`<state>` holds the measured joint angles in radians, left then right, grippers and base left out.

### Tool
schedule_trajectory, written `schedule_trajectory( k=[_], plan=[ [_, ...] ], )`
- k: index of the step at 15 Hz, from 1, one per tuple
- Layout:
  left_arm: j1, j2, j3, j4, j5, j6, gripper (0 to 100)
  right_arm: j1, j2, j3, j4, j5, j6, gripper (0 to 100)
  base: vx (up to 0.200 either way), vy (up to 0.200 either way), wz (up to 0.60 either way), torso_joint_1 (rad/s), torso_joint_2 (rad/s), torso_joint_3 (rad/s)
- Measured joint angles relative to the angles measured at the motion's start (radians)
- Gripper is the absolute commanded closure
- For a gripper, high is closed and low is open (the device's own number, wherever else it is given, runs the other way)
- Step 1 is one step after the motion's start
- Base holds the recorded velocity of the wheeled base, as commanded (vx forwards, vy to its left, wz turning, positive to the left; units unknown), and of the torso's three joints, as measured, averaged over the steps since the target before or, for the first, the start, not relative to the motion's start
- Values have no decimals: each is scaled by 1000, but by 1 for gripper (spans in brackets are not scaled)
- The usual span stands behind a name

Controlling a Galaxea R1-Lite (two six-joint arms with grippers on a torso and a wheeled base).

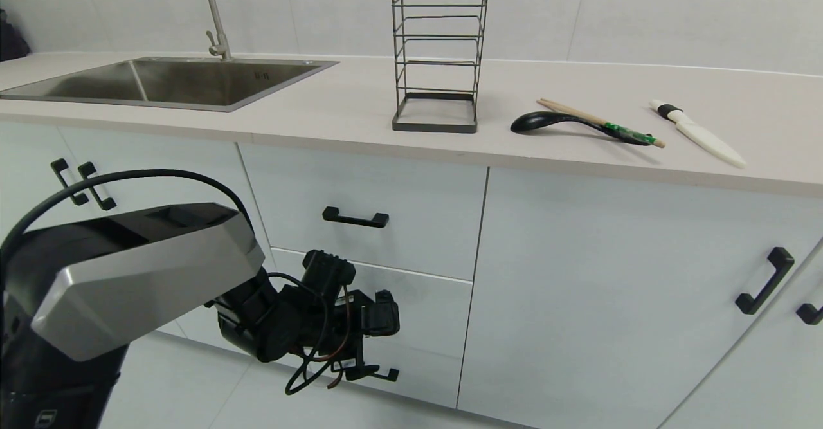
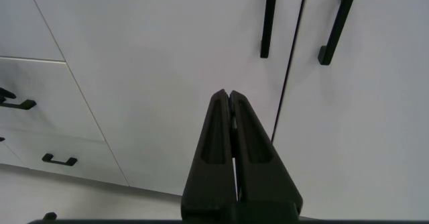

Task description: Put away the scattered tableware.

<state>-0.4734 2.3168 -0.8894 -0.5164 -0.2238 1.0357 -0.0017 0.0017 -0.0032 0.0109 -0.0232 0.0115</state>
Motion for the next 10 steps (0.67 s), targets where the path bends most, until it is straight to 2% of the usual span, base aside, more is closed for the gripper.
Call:
schedule_trajectory(
  k=[10],
  plan=[
    [-2, 58, -2, -53, 23, -2, 0, 0, 0, 0, 0, 0, 0, 100, 0, 0, 0, 0, 0, 0]
  ],
)
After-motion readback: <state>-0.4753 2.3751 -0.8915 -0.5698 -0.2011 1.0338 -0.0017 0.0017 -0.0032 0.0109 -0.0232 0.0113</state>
